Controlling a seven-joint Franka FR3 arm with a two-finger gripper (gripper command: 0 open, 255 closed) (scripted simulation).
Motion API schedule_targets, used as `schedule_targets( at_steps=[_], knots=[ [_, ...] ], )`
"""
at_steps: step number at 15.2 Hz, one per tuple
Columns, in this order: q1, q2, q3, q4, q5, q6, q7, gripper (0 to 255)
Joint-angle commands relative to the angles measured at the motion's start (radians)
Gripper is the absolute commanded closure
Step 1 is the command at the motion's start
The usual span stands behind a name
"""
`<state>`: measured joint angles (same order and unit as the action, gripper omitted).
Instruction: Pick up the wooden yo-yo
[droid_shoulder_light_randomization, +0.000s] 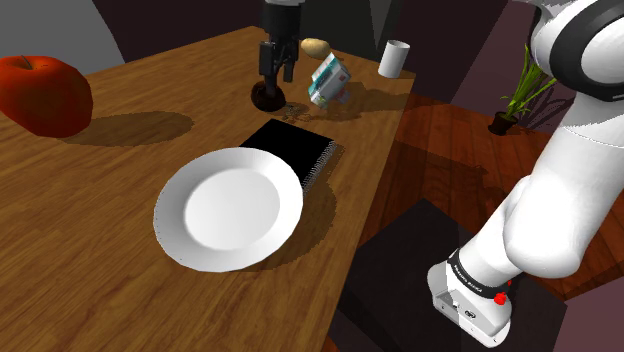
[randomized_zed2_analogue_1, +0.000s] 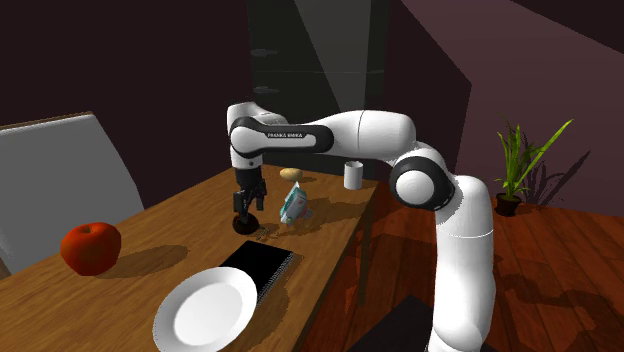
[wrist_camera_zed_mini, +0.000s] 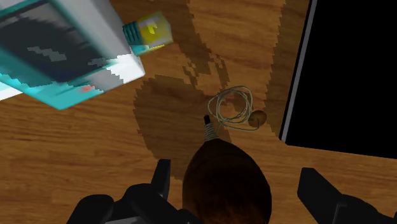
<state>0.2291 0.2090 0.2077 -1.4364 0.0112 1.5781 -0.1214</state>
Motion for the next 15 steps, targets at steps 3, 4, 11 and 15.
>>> schedule_targets(
  at_steps=[3, 4, 11, 15],
  knots=[
    [0.001, 0.003, 0.001, -0.047, -0.001, 0.050, -0.003, 0],
    [0.000, 0.002, 0.000, -0.063, -0.001, 0.064, -0.003, 0],
    [-0.001, -0.004, 0.000, -0.092, 0.001, 0.088, -0.005, 255],
    [-0.001, -0.003, 0.000, -0.091, 0.000, 0.087, -0.005, 255]
  ],
)
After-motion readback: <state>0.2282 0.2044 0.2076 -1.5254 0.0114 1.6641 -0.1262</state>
